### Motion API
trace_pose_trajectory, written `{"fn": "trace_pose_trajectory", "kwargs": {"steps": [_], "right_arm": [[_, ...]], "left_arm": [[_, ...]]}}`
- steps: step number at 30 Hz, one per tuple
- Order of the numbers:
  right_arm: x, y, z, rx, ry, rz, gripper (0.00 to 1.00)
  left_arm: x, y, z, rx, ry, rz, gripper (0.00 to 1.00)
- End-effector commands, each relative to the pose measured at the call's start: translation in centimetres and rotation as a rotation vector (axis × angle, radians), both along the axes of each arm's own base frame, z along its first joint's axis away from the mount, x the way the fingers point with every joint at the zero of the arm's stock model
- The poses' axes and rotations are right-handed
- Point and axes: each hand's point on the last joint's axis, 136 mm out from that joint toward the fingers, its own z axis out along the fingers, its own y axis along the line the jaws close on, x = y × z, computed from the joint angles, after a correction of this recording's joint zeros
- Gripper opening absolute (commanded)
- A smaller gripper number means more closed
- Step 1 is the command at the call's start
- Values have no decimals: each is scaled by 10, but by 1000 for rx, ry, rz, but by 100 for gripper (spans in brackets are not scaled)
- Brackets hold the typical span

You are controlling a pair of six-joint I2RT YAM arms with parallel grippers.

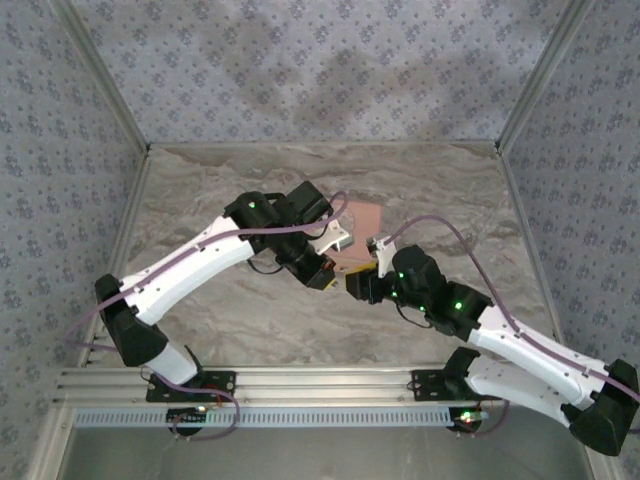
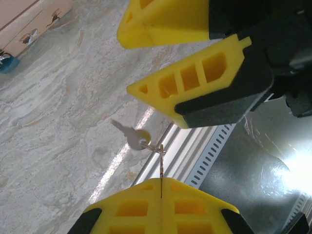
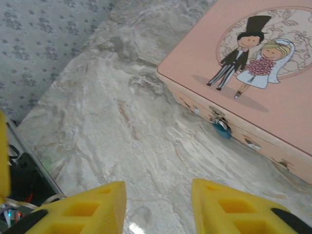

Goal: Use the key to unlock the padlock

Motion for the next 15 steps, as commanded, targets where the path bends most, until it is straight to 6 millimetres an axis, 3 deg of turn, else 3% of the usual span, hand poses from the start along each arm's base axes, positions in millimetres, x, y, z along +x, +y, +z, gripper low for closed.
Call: {"fn": "trace_pose_trajectory", "kwargs": {"steps": [1,8,15], "right_arm": [[-3,0,16,61,-28,4,44],[-19,11,60,292,-70,154,45],[-26,12,78,446,-56,251,47]], "left_arm": [[0,3,9,-36,-16,10,0],[9,1,15,-84,-24,44,0],[5,-5,38,-223,-2,27,0]]}}
